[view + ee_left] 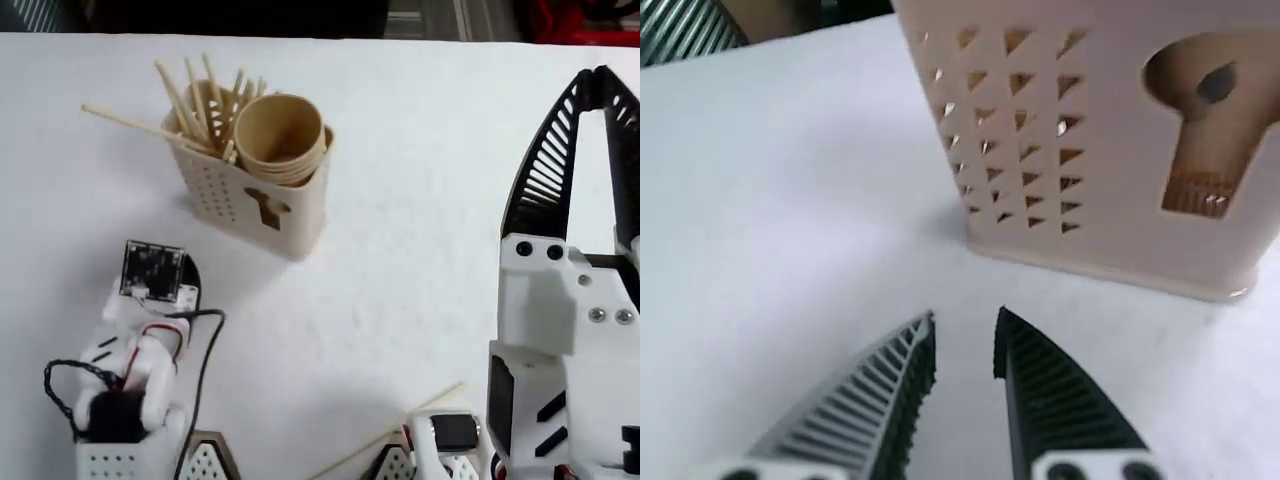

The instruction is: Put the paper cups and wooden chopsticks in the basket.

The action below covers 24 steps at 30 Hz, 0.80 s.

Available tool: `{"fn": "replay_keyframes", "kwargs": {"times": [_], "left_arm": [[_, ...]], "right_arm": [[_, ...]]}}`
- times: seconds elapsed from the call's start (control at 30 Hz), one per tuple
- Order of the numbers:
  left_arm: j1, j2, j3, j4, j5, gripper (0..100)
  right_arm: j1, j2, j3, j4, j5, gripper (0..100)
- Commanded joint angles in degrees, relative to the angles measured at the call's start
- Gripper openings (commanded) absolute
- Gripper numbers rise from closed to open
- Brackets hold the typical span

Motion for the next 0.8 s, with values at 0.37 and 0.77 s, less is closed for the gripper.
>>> {"fn": "replay_keyframes", "kwargs": {"times": [0.37, 0.77], "left_arm": [[-0.9, 0.2, 6.3, 3.3, 0.1, 11], [-3.7, 0.3, 6.3, 9.2, -16.3, 12]], "right_arm": [[0.7, -0.3, -1.4, -1.5, -5.5, 2.1], [1.2, -0.3, -1.6, -1.5, -5.3, 2.1]]}}
